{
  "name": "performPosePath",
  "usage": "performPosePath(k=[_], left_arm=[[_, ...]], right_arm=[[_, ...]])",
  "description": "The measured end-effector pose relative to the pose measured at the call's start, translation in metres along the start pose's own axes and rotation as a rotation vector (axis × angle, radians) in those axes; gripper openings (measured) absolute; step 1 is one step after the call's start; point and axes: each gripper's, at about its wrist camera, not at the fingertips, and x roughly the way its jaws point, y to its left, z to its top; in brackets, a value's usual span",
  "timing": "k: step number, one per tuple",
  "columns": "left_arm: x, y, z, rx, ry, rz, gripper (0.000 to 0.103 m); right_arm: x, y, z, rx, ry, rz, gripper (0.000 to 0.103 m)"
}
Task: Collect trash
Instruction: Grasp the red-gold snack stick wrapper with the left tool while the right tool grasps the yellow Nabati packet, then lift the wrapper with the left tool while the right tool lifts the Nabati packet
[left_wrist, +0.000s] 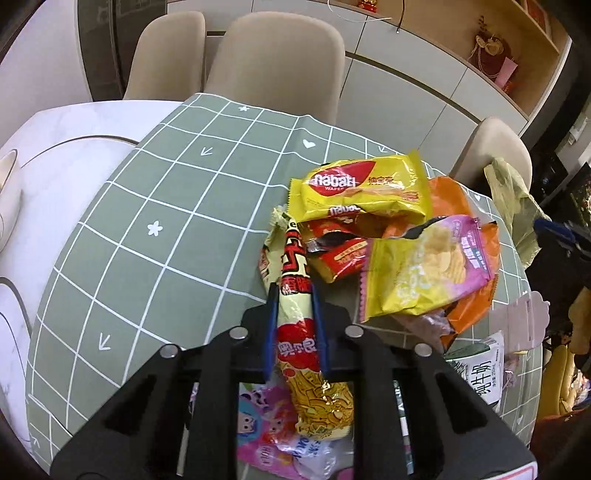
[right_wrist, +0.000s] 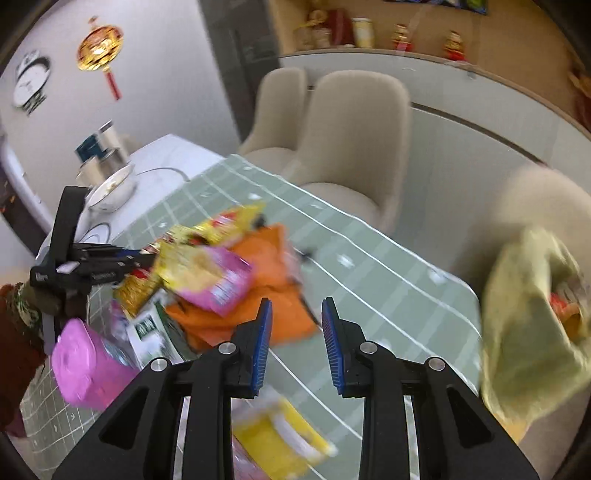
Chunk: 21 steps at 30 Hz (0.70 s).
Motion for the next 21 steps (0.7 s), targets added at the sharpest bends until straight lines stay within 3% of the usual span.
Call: performPosePath(k=[2,7,10,13,16,21], left_arm=[[-0.004,0.003,0.000,-0.032,-0.005,-0.011,0.009],[-0.033,0.019,-0.007,-0.103,-0.078,-0.075,0.009],[-0.040,0.020,-0.010,-0.103,-0.096,-0.039,0.009],[-0.040,0.024,-0.015,-0.127,-0.096,-0.018,0.009],[-0.038,0.024,-0.017,-0.117,-0.102,0.019,0.009],[-0.036,0.028,-0.020,-0.133,-0.096,0.016,0.009]], right_arm=[[0.015,0.014,0.018,-0.078,0.011,0.045,0.027],[0.056,0.039,0.063,-0.271,0.023,0.080,0.027],[0.083,0.033,0.088,-0.242,0.013,0.072,0.027],[0.120,0.022,0.104,-0.186,0.104,0.074,0.027],[0.149,0.022,0.106,-0.210,0.168,0.039,0.027],[0.163,0.032,0.092,-0.208,0.240,0.098,0.027]])
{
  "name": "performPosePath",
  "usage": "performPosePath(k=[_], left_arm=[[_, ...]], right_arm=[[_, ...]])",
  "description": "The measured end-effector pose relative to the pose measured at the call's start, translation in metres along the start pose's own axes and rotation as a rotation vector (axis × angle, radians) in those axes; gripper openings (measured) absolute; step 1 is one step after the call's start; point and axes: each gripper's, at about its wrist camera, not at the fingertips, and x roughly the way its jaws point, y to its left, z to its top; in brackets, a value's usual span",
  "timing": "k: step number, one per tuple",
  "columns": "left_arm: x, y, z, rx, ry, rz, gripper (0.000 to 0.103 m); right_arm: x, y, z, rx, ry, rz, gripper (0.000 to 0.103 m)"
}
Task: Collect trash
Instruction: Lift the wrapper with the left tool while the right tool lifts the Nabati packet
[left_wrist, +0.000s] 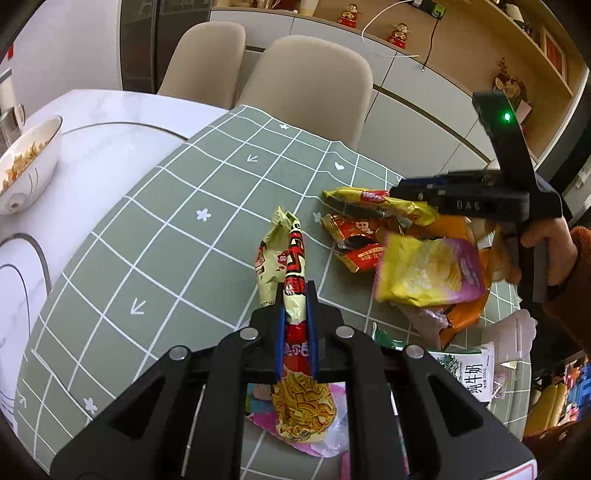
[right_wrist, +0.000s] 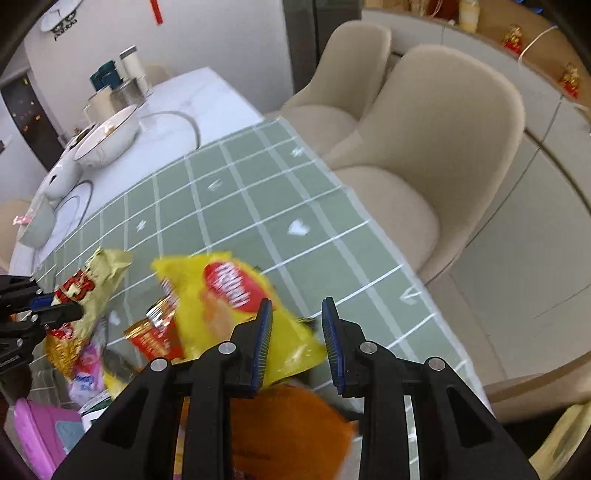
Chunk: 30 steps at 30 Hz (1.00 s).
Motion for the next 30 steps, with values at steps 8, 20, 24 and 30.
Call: performPosePath(k=[8,20,24,30], left_arm=[[-0.006,-0.003,0.004,-0.021,-0.008,0.016,0.009],[-0.040,-0.035,0.016,0.006,-0.064,0.007,0.009],[-0.037,-0.031,0.017,0.015,-0.069,0.026,0.009],[-0.032,-0.006,0.005,-0.047,-0.059,0.015,0.009]], right_arm=[[-0.013,0.024,-0.020,-0.060,0.020,0.022,0.006],[-0.083,0.025,-0.050,-0.088,-0.049,-0.039,0.003],[-0.084,0.037,-0.049,-0.101,-0.056,-0.035,0.003],[-0.077,0.062,-0.041,-0.139,-0.066,-0.032,0.004]])
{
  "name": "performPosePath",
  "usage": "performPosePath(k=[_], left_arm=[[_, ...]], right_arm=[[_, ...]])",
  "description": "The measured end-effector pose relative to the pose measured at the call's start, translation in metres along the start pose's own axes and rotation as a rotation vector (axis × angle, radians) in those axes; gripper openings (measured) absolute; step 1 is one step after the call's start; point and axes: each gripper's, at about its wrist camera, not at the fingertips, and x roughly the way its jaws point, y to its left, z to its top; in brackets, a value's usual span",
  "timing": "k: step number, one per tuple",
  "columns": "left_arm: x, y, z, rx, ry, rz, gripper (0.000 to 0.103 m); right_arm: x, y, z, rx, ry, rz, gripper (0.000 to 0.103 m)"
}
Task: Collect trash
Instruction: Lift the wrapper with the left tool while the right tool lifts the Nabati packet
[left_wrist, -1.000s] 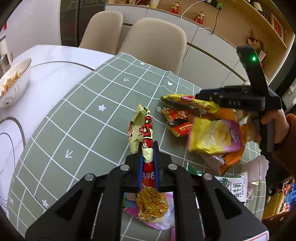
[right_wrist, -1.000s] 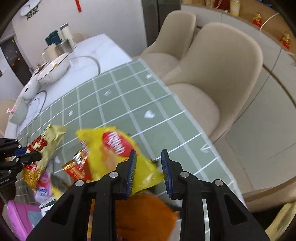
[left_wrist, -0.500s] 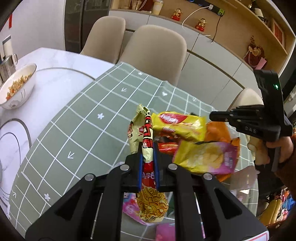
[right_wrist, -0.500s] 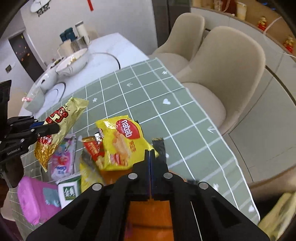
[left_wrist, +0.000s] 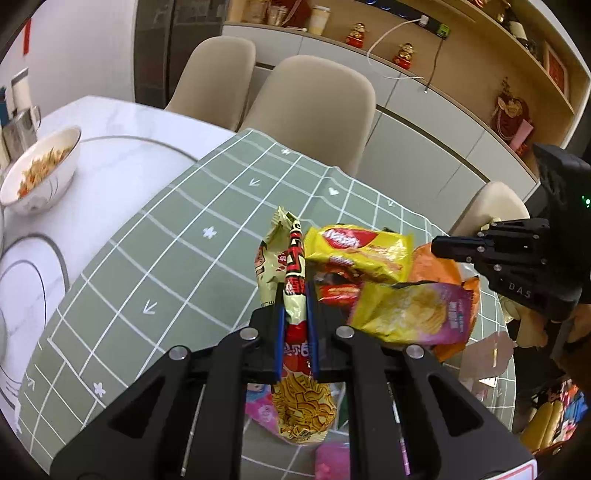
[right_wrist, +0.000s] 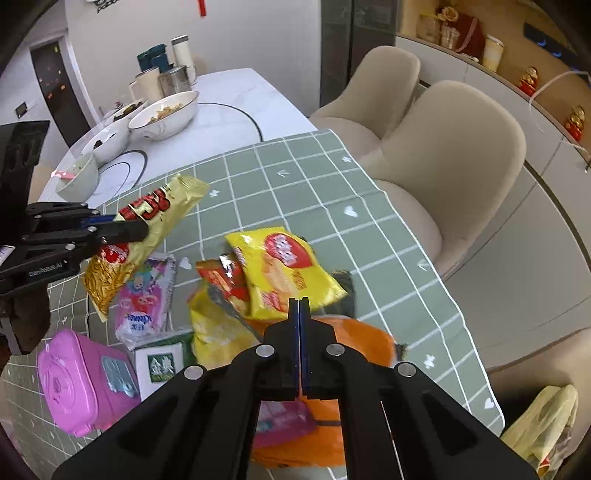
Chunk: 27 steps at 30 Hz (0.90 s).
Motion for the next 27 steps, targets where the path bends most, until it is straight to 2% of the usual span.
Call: performPosePath(k=[3,5,6,7,9,12,17,24,25,27], left_arm=[[-0.003,0.012,-0.009,-0.023,0.000,-0.004,0.009],[-0.005,0.017,-0.015,-0.032,-0.003,-0.004,0.009],[-0.006,0.021,-0.018,-0.036,-0.006,-0.005,0.009],[-0.007,0.023,-0.020,-0.040,-0.007,-0.006,0.010],[-0.006,0.029,-0.023,-0.053,-0.010,-0.011,0.010],[-0.005,0.036,-0.025,-0.076,-0.015,-0.021,0.010],[-0.007,0.048,-0.034,-0.112,-0.021,-0.048,0.010],[-0.001,0.055,-0.037,-0.142,-0.009,-0.061,0.011],[-0.002,0.054,-0.036,-0.140,-0.007,-0.058,0.011],[-0.002,0.050,-0.034,-0.130,-0.002,-0.044,0.011]], right_arm=[[0.000,-0.002,0.010,0.028,-0.042,0.053,0.012],[-0.002,0.000,0.016,0.014,-0.077,0.070,0.044],[0.000,0.004,0.020,-0.017,-0.065,0.073,0.050],[0.003,0.008,0.022,-0.043,-0.045,0.071,0.052],[0.014,0.020,0.027,-0.101,0.016,0.051,0.052],[0.026,0.023,0.034,-0.130,0.051,0.054,0.052],[0.037,-0.016,0.048,-0.083,0.047,0.065,0.051],[0.092,-0.030,0.035,-0.071,0.164,0.111,0.050],[0.096,-0.029,0.033,-0.071,0.171,0.119,0.048],[0.097,-0.023,0.027,-0.090,0.171,0.142,0.033]])
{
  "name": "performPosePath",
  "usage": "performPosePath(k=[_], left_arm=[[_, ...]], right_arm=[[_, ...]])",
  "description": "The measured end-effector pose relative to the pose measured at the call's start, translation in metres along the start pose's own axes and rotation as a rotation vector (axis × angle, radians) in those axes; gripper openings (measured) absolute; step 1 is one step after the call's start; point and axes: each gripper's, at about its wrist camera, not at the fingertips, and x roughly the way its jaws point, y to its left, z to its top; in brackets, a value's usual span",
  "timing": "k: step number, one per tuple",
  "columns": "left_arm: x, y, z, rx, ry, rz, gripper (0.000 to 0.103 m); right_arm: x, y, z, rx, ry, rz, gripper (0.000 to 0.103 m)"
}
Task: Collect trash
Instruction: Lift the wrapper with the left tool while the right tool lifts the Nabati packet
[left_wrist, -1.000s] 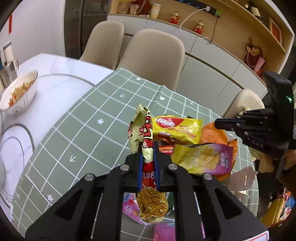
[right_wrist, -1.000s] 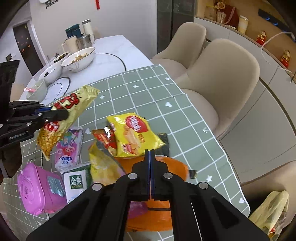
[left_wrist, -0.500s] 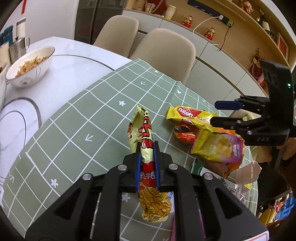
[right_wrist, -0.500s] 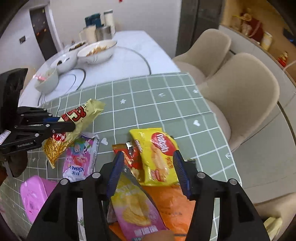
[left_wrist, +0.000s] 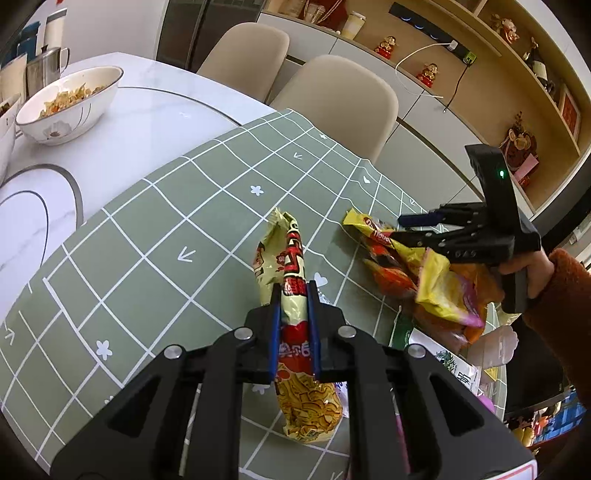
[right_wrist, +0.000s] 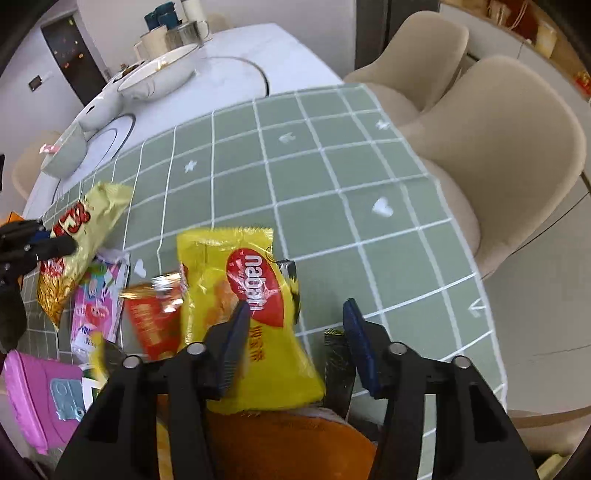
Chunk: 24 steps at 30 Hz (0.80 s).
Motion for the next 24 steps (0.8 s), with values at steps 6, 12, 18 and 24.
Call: performPosePath(k=[6,12,18,24], left_arm=[[-0.007,-0.017,0.010,0.006,-0.012,0.037,0.011],[-0.039,-0.052,0.020,0.019,-0.079,0.029,0.011],[-0.068,-0.109,0.019,0.056,-0.139,0.027,0.011],[-0.096,-0.183,0.003,0.136,-0.201,0.058,0.011]], right_arm=[[-0.028,0.023,-0.011,-0.058,-0.053,-0.017,0.006],[-0.104,0.017,-0.027,0.027,-0.191,-0.014,0.005],[-0.177,0.016,-0.065,0.065,-0.286,-0.127,0.005],[-0.230,0.007,-0.121,0.159,-0.365,-0.148,0.005]])
